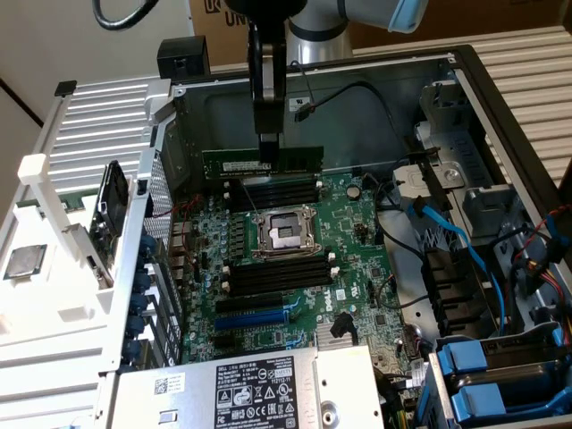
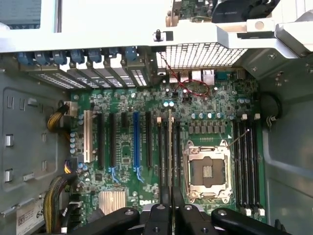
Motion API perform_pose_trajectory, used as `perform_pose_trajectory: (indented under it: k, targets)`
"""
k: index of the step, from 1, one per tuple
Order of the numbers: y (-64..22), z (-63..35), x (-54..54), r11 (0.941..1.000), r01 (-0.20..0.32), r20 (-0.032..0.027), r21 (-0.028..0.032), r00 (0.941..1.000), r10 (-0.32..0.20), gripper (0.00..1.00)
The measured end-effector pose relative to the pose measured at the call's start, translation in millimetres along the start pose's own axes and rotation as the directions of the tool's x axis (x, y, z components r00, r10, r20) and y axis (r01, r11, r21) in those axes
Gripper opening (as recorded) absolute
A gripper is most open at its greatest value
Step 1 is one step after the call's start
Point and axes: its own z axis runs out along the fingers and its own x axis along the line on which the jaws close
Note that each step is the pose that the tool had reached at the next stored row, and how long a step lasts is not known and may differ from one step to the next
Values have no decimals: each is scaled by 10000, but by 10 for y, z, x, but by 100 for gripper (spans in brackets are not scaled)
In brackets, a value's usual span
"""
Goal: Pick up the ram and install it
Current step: 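Insert the ram into the slot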
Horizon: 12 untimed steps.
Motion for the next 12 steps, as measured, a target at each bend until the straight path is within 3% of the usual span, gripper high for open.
perform_pose_trajectory:
  k: [2, 6, 7, 12]
  targets:
    - [-12, 12, -10, 10000, 2, 1, 0, 10000, -2, 13]
    - [-26, 45, -21, 10000, -1, -4, 57, 10000, 1, 13]
    - [-72, 107, -33, 10000, 0, -12, 59, 10000, 1, 13]
    - [-124, 249, -42, 10000, -1, -10, 59, 10000, 1, 13]
